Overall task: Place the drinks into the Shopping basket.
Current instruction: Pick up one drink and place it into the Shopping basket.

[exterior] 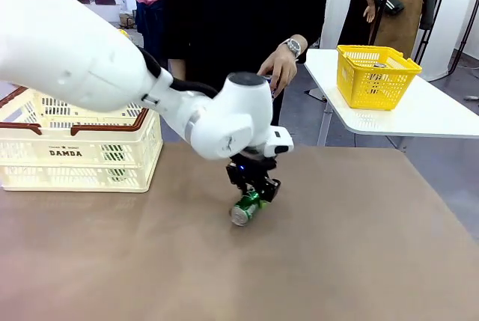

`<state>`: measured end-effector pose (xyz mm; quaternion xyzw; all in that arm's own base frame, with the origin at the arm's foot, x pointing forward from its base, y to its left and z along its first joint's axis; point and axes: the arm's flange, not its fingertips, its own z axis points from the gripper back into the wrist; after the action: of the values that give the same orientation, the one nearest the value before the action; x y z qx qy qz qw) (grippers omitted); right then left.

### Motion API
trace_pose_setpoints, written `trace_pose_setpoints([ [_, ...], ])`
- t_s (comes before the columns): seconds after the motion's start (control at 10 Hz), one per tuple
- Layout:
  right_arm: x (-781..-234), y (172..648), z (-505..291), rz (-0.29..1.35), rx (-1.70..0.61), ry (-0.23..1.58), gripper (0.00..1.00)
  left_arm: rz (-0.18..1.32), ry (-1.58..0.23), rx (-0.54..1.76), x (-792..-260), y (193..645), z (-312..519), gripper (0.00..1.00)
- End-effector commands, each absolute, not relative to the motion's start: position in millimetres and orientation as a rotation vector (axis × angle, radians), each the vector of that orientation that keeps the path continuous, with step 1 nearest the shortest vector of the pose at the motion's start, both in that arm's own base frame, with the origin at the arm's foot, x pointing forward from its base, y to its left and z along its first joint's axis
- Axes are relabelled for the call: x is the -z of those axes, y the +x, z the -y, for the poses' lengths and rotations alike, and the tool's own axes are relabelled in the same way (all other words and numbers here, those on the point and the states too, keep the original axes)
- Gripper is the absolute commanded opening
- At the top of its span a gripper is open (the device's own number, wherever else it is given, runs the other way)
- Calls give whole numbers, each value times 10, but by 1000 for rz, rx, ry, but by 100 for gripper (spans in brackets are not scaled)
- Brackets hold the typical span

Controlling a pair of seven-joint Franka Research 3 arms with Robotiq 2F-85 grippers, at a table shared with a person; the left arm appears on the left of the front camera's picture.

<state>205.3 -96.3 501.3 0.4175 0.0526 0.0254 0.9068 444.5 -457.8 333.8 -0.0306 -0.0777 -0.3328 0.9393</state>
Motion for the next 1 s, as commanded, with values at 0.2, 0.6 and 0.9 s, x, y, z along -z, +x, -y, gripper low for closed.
trace_pose_setpoints([
  [0.2,-5035,2057,965,-102,-64,871,100,-199,-35,677,-5021,3737,2799,0],
  [0.6,-5035,2057,965,-102,-64,871,100,-240,-188,699,-5820,2946,1219,0],
  [0.9,-5035,2057,965,-102,-64,871,100,-57,-422,423,-6169,2637,-50,0],
])
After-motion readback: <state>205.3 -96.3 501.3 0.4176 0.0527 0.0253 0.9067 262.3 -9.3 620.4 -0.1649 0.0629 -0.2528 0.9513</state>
